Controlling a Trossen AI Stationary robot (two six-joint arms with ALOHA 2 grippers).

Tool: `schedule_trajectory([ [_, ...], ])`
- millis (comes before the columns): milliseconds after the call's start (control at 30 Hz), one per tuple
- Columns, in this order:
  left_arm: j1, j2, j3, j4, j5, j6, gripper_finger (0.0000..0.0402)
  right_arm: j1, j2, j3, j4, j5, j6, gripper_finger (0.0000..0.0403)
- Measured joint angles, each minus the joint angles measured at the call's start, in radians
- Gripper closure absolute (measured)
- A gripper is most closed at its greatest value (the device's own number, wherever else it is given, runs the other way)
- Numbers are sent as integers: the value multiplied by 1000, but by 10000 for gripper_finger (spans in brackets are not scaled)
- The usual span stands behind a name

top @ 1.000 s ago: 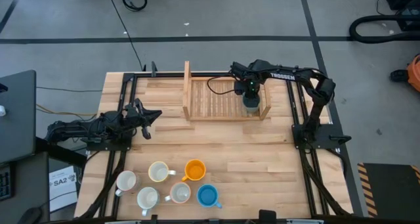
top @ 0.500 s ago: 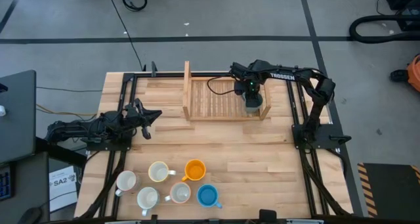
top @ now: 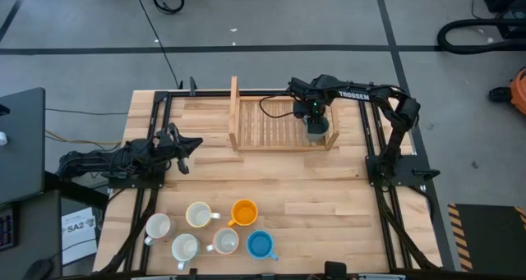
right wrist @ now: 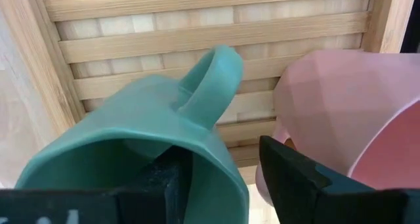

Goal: Place coffee mugs
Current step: Put the green mug on the shelf, then put the orange patterned mug on the shelf

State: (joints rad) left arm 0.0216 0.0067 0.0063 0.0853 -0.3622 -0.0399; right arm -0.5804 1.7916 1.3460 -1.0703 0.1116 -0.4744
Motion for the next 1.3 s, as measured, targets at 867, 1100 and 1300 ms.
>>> schedule_trajectory([
  [867, -12, 42, 57, 209, 116, -79, 190, 14, -262, 0, 43, -115, 103, 221],
  [1100, -68, 256, 186, 191, 175, -79, 189, 54, -316, 0, 128, -203, 116, 221],
  [1300, -148, 481, 370, -45, 204, -78, 189, 94, -320, 0, 168, -203, 116, 221],
])
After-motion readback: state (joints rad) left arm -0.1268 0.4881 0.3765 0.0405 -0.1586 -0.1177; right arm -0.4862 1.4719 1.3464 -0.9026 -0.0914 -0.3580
